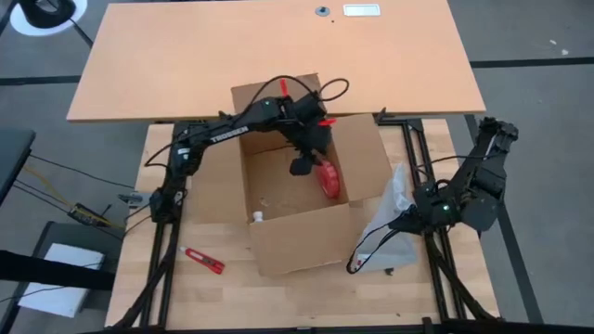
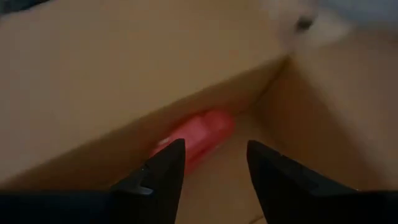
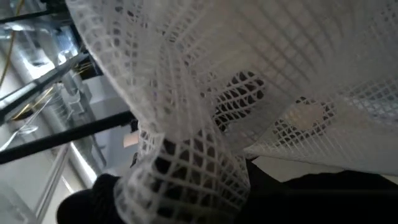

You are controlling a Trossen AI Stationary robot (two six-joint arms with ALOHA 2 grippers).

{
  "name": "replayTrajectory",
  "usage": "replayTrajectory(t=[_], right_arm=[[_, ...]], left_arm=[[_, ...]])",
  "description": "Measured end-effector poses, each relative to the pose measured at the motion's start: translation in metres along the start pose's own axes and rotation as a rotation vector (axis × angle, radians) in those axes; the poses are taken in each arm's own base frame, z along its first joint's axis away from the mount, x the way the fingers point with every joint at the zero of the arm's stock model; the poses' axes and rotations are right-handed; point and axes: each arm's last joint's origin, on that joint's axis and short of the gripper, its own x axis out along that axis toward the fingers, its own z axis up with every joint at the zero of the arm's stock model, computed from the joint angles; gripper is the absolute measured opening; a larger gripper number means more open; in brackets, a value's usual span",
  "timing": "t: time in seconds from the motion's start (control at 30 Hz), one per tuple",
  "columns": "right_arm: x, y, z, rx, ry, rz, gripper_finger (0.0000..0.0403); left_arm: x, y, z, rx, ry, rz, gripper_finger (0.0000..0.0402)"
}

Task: Unpack boxes
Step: Put the pink medicine organizer into the zip bag

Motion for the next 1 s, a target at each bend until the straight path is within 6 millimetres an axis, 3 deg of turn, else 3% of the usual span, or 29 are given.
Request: replayTrajectory(t=[0.17,0.4,0.6,0.8,1.0], right_arm=[[0.005,-0.001,-0.002,0.018,-0.005,-0.017,0.0000],[0.006,-0.002,-0.002,0.017,-0.012,-0.019,0.0000],[0.006,-0.003,-0.003,0.016,0.008,-0.036,0.0000],[0.006,-0.002,-0.003,0.007,0.009,-0.036,0.0000],[0.007,-0.003,-0.003,-0.012,0.008,-0.038,0.0000]], left_arm=[[0.023,-0.001,-0.016,0.077,0.090,-0.007,0.0176],[0.062,-0.001,-0.032,0.092,0.067,0.026,0.0170],[0.079,0.004,-0.038,0.114,0.021,0.111,0.0170],[0.096,0.001,-0.049,0.117,0.001,0.060,0.0169],[0.092,-0.011,-0.053,0.071,0.073,-0.039,0.0169]])
